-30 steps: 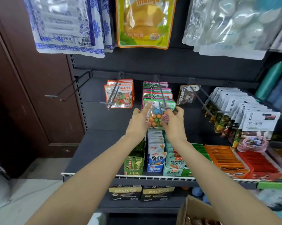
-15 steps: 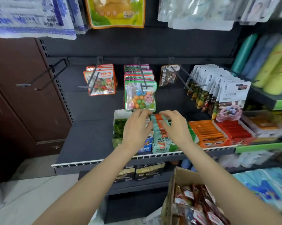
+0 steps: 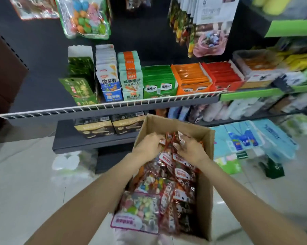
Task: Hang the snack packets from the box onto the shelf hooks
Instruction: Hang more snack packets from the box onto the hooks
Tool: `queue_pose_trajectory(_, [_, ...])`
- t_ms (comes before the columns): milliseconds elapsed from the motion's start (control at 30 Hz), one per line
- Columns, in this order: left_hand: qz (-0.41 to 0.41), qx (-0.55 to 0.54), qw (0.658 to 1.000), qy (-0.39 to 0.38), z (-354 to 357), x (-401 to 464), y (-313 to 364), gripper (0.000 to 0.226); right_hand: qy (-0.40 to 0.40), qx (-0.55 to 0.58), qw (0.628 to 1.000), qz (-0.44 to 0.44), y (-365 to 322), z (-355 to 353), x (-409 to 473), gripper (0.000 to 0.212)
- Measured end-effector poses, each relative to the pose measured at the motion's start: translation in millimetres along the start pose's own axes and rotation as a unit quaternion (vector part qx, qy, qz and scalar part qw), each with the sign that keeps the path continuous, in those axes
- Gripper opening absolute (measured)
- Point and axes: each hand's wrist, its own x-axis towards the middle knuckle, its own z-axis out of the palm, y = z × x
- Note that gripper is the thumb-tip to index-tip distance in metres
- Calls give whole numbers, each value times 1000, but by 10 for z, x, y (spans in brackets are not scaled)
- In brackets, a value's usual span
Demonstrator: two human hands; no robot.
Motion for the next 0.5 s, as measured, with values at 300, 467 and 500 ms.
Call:
queue_pose_trajectory(300, [-90,-139,986,2,439,262,261,24,-10,-149,989,6,299,140,32,29])
queue_pose_trajectory(467, [-176,-162,966,95,514,385,354,9,23,-122,992,-2,333,-36,-22,26])
queue_pose_trajectory(500, [-187,-163,963,103,510,394,365,12,36,-88,996,1,357,-92,-18,25])
